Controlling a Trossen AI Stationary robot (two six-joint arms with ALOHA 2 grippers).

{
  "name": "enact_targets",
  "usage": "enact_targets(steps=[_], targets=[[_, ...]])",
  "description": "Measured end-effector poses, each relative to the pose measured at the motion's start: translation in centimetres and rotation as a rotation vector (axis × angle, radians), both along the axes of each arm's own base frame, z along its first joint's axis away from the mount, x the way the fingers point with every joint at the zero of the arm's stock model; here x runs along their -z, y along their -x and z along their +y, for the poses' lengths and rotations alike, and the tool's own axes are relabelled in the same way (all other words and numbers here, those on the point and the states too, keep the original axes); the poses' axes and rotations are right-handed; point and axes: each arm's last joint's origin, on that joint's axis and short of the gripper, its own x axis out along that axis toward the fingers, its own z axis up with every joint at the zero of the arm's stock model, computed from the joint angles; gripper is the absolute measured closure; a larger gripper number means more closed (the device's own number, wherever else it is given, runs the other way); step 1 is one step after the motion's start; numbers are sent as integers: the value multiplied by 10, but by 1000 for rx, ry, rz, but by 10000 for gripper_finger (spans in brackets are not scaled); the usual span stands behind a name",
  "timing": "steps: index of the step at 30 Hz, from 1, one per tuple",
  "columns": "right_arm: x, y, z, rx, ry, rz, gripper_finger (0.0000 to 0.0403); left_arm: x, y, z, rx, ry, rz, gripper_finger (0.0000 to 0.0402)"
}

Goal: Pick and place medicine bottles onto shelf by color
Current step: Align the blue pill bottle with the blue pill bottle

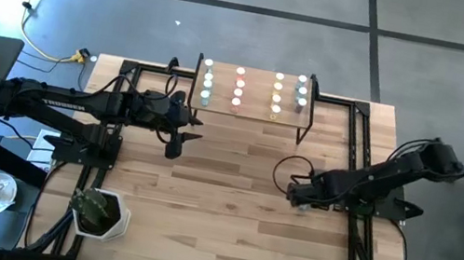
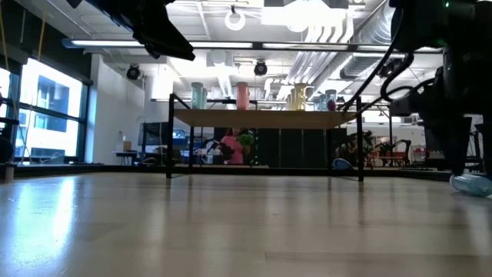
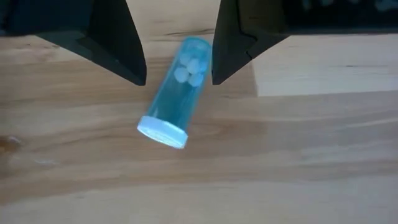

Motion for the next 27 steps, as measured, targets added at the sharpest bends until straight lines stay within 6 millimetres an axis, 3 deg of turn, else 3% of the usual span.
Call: enact_targets(steps=[12, 27], targets=[[22, -15, 5, -32, -9, 30, 232, 0, 0, 0, 0, 0, 0, 229], [17, -24, 7, -184, 26, -21, 315, 0, 0, 0, -17, 29, -10, 229]])
